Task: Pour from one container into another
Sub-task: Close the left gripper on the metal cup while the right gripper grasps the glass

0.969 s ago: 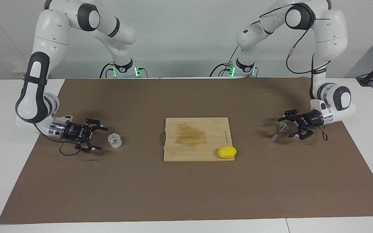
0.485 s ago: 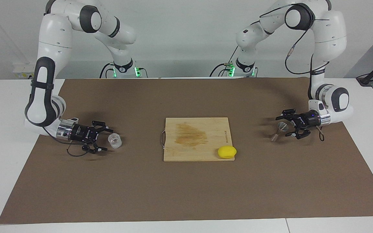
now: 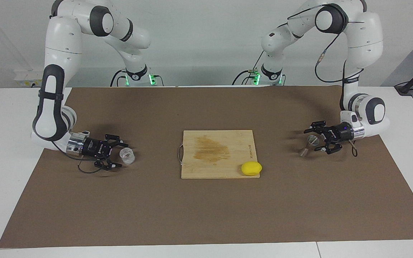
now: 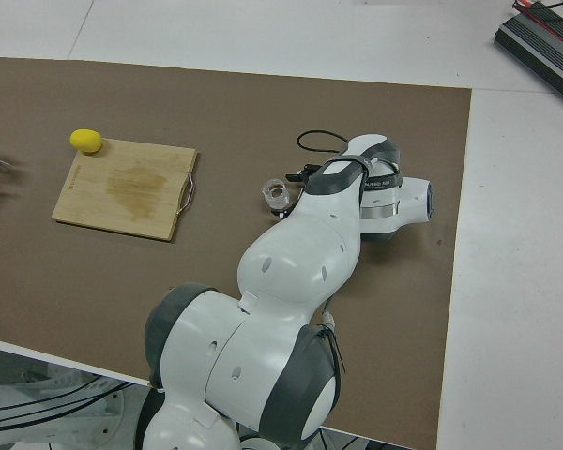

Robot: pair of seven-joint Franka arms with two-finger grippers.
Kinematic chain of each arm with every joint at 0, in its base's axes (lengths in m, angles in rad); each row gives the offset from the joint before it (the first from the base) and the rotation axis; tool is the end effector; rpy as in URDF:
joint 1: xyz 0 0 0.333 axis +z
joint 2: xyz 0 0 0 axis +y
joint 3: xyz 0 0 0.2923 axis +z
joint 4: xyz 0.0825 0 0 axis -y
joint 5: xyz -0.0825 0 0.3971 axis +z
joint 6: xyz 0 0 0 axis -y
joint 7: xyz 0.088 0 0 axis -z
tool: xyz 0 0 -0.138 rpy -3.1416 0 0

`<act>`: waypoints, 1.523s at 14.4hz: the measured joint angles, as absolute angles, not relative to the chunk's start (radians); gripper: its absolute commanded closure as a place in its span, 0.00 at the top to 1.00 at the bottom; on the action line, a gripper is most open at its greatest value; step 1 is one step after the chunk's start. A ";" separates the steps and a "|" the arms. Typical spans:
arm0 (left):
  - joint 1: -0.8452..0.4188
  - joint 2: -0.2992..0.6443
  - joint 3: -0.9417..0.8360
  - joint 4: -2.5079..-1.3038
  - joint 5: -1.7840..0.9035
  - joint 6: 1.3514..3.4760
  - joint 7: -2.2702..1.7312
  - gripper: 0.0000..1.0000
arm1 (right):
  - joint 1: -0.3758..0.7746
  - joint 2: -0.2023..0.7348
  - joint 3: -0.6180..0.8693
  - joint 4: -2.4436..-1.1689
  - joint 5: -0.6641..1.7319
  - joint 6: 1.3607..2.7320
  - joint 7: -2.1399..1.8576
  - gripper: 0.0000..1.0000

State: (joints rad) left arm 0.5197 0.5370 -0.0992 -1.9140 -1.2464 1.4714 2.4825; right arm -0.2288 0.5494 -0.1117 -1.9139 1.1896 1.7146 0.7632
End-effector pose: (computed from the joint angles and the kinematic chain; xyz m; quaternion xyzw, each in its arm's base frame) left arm 0.5584 0.0994 0.2102 0.5464 -0.4904 0.5111 0.4468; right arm 0.5720 -0.0810 0.1648 -0.5243 0.6505 0.3877 0.3894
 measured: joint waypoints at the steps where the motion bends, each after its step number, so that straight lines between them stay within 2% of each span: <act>1: 0.520 0.537 -0.099 -1.914 -1.247 1.471 2.483 0.84 | -0.228 0.549 -0.112 -1.915 1.190 1.715 0.763 1.00; 2: 0.520 0.537 -0.099 -1.914 -1.247 1.471 2.483 0.83 | -0.226 0.549 -0.112 -1.915 1.190 1.716 0.763 1.00; 5: 0.520 0.537 -0.096 -1.914 -1.248 1.471 2.483 0.68 | -0.220 0.549 -0.112 -1.916 1.190 1.717 0.763 0.99; 7: 0.520 0.537 -0.093 -1.914 -1.248 1.471 2.483 0.49 | -0.215 0.549 -0.112 -1.916 1.190 1.720 0.762 0.99; 8: 0.520 0.537 -0.092 -1.914 -1.249 1.471 2.483 0.40 | -0.212 0.549 -0.112 -1.916 1.190 1.723 0.762 0.96; 10: 0.520 0.537 -0.091 -1.914 -1.253 1.471 2.483 0.25 | -0.209 0.549 -0.112 -1.916 1.190 1.728 0.760 0.83; 12: 0.520 0.537 -0.091 -1.914 -1.255 1.471 2.483 0.15 | -0.208 0.549 -0.112 -1.916 1.190 1.732 0.755 0.80; 22: 0.518 0.537 -0.113 -1.914 -1.291 1.454 2.483 0.11 | -0.197 0.549 -0.112 -1.909 1.190 1.742 0.740 0.80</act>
State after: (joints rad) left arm 0.5183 0.5371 -0.1129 -1.9141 -1.2914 1.4539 2.4834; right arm -0.1971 0.5493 -0.1117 -1.9093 1.1896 1.7417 0.7403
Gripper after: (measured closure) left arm 0.511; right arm 0.194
